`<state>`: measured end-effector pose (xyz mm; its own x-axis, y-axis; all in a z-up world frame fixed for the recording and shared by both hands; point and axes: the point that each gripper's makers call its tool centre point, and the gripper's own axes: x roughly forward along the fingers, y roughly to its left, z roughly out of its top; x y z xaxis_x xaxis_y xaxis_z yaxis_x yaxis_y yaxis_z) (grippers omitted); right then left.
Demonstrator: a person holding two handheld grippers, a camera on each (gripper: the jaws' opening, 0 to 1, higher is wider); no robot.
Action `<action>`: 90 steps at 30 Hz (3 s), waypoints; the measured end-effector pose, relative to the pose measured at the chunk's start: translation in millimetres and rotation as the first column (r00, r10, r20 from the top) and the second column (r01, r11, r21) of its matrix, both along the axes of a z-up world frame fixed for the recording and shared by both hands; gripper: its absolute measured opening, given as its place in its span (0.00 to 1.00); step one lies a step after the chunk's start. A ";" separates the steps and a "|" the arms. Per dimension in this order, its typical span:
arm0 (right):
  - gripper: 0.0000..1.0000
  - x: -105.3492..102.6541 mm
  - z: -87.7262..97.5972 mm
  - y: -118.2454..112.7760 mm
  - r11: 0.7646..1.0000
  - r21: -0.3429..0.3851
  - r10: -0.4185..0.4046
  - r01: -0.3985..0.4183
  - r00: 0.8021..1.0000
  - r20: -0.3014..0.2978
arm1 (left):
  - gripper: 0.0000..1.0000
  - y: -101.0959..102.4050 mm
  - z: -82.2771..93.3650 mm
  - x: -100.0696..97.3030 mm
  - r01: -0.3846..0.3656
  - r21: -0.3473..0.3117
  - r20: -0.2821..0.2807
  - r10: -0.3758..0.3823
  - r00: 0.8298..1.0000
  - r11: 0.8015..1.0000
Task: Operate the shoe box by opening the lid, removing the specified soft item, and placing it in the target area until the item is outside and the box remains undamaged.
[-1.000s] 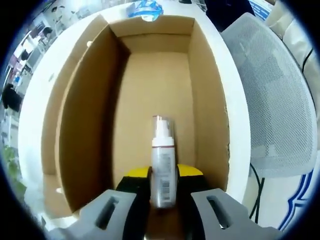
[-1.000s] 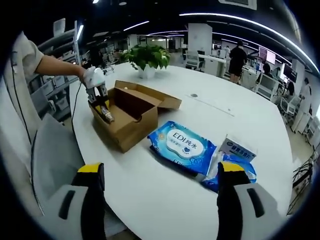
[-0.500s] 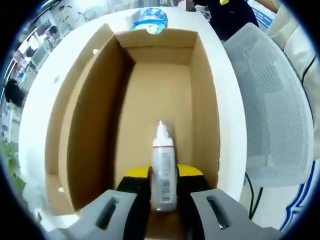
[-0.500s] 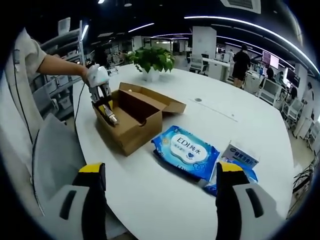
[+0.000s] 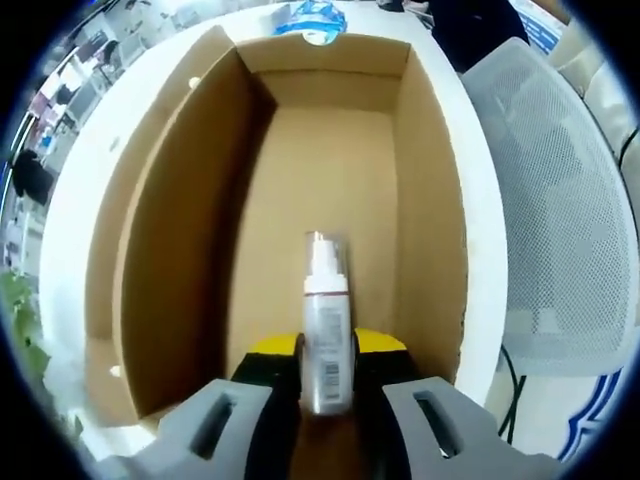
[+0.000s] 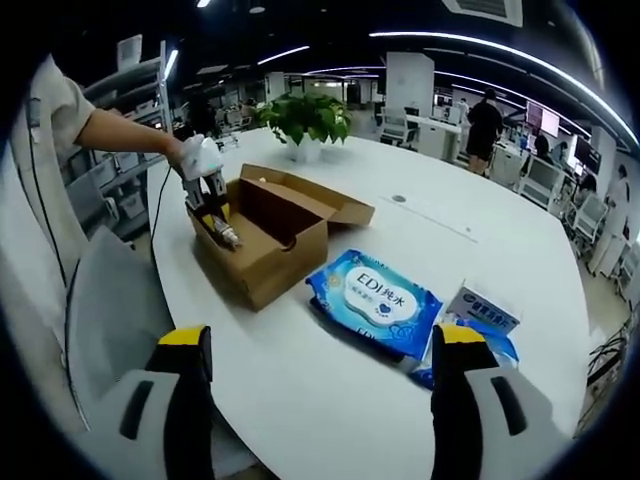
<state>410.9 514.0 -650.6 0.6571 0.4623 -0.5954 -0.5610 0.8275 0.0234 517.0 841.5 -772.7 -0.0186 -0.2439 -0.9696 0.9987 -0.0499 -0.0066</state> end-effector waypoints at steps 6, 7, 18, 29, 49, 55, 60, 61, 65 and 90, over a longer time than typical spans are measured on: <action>0.86 -0.8 -1.0 0.1 1.000 0.000 0.000 0.000 1.000 -0.004 | 0.17 0.6 -5.6 1.5 0.012 0.011 0.007 -0.012 1.000 1.000; 0.86 -1.0 -1.2 0.1 1.000 -0.001 0.000 0.000 1.000 -0.005 | 0.17 0.5 -5.6 2.2 0.010 0.012 0.006 -0.010 1.000 1.000; 0.86 -2.8 -1.2 -2.5 1.000 -0.006 -0.002 0.002 1.000 -0.011 | 0.19 0.9 -15.4 -0.9 0.009 0.019 -0.013 -0.008 1.000 1.000; 0.84 -4.5 -0.1 -0.4 1.000 -0.004 0.007 -0.007 1.000 -0.003 | 0.18 -0.3 -14.8 -1.9 0.008 0.013 -0.017 -0.007 1.000 1.000; 0.78 -3.1 7.3 18.9 0.997 0.000 0.076 -0.076 0.996 0.052 | 0.17 -15.2 8.5 -2.9 0.006 -0.068 0.021 -0.004 1.000 0.998; 0.71 -2.7 11.0 29.9 0.993 0.000 0.116 -0.117 0.991 0.069 | 0.17 -22.7 19.8 -5.0 0.006 -0.110 0.039 -0.002 0.999 0.994; 0.67 -2.0 12.3 38.4 0.989 -0.005 0.148 -0.148 0.986 0.077 | 0.17 -30.6 30.6 -8.9 0.026 -0.144 0.056 -0.018 0.998 0.989; 0.66 -1.6 12.7 40.6 0.988 -0.005 0.156 -0.156 0.985 0.080 | 0.17 -32.4 32.9 -9.6 0.028 -0.151 0.058 -0.020 0.998 0.988; 0.63 -1.3 13.8 48.0 0.984 -0.003 0.179 -0.179 0.980 0.087 | 0.17 -41.5 44.2 -13.9 0.041 -0.183 0.068 -0.028 0.997 0.982; 0.43 -4.6 21.2 106.0 0.935 0.006 0.351 -0.355 0.926 0.136 | 0.17 -99.7 87.0 -61.7 0.191 -0.324 0.062 -0.181 0.982 0.927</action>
